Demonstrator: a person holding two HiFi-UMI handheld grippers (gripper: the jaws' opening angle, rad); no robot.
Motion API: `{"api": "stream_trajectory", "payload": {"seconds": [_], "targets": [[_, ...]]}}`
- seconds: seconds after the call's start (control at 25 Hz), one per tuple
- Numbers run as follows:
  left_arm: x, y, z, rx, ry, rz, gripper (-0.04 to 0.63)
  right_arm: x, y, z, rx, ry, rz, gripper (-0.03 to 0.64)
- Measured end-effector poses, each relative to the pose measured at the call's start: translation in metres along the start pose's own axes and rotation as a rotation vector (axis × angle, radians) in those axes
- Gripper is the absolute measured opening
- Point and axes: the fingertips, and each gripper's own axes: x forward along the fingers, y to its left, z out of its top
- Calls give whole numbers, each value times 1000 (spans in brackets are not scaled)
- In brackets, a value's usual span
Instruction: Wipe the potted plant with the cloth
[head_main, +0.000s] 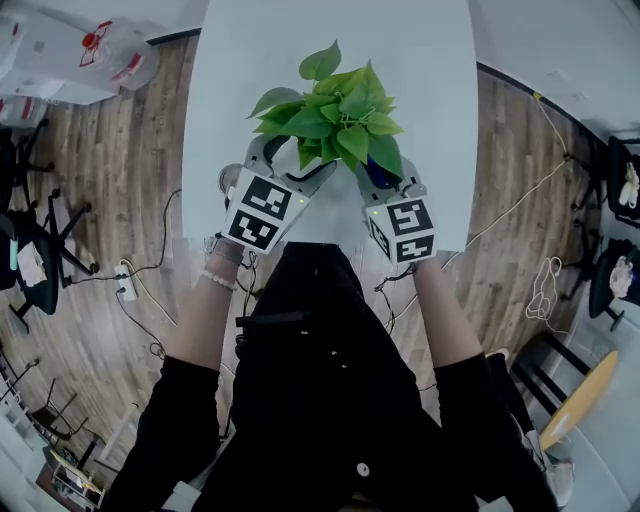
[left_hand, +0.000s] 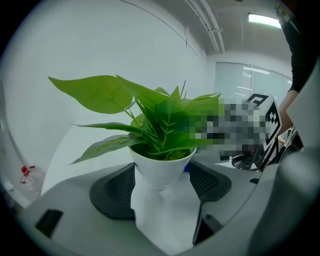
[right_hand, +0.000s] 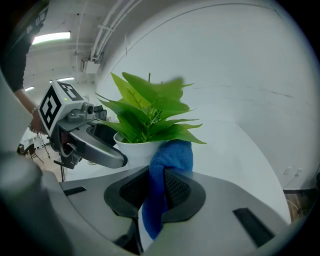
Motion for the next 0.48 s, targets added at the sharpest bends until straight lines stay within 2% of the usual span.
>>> {"api": "stream_trajectory", "payload": {"seconds": [0.48], "targets": [[-4, -15, -5, -120, 41, 137, 350, -17, 27, -9, 28, 2, 10, 84]]}}
